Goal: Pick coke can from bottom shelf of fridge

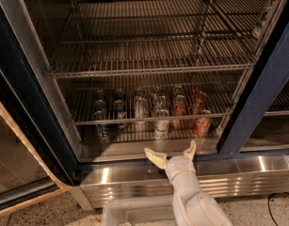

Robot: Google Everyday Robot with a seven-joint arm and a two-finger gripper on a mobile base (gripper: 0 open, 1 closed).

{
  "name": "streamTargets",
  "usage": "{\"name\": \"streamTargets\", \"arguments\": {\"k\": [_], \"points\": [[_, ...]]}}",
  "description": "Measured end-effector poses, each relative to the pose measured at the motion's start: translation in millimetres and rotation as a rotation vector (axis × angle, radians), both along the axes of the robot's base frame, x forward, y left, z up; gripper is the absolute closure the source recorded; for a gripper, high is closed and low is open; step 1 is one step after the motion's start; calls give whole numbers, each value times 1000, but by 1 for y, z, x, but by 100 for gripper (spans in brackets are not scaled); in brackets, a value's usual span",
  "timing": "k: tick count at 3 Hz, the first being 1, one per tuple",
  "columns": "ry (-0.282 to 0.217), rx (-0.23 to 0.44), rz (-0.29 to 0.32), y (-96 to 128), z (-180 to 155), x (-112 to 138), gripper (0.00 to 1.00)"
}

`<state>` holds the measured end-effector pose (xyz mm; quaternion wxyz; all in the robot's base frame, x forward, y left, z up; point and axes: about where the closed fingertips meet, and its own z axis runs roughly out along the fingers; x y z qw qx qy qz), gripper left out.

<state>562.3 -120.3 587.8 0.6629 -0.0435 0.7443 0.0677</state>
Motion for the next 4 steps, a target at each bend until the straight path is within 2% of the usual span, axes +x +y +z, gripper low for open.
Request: {"name": "streamTargets", "arguments": {"k": [1, 2, 3, 4], "points": [[-10, 4, -51, -12, -7, 14, 18], [-4, -11, -107, -27, -17, 26, 42], [11, -36, -154, -39, -28, 33, 58], [28, -70, -182, -48, -39, 39, 61]]}}
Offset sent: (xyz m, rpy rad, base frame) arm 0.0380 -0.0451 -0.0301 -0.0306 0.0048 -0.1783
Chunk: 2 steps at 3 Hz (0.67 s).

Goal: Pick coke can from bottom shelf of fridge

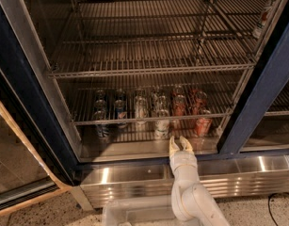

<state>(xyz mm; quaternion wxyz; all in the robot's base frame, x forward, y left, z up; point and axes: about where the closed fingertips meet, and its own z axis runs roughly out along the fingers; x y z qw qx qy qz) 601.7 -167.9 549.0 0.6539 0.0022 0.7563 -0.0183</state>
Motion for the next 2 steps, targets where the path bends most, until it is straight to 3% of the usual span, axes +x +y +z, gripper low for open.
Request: {"name": "streamTargets", "arguments": {"k": [1, 2], "points": [[-6, -12, -27, -10, -1, 5, 44], [-32, -19, -60, -23, 8, 9, 41]]}}
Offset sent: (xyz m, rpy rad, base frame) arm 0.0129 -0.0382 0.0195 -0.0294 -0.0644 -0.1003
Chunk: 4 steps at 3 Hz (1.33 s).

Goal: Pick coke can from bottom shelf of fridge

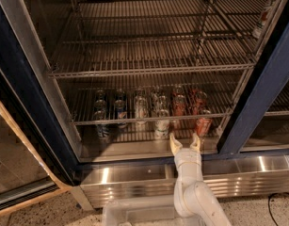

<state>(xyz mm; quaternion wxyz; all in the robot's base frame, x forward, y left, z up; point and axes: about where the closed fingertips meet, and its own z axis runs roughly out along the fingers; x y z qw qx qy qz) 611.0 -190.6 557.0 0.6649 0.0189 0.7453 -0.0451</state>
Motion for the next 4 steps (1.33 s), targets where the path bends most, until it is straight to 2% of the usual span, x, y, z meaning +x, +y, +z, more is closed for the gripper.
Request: {"name": "streamTargets", "arguments": {"k": [1, 2, 3, 4], "points": [[-21, 0, -13, -11, 11, 8, 41], [-29, 1, 1, -8, 16, 14, 40], [7, 17, 13, -7, 6, 92, 37], [8, 18, 13, -8, 7, 94, 37]]}}
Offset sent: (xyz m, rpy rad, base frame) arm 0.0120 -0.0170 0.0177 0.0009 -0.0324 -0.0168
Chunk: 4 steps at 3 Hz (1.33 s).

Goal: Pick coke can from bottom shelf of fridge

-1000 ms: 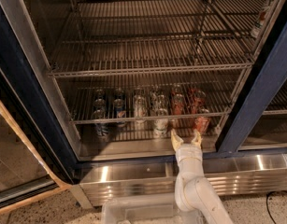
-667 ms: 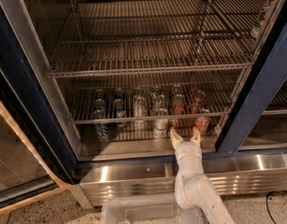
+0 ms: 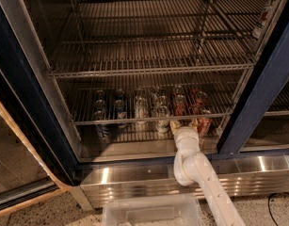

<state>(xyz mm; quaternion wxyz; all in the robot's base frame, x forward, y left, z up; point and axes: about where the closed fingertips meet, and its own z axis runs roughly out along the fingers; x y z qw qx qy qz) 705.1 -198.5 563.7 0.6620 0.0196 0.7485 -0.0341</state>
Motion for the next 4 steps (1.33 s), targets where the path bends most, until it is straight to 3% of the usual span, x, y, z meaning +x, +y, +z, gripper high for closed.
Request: {"name": "streamTargets", "arguments": {"k": [1, 2, 3, 4], "points": [[2, 7, 9, 1, 0, -1, 22], [2, 16, 12, 1, 0, -8, 17], [2, 16, 12, 1, 0, -8, 18], [2, 17, 12, 1, 0, -8, 37]]}}
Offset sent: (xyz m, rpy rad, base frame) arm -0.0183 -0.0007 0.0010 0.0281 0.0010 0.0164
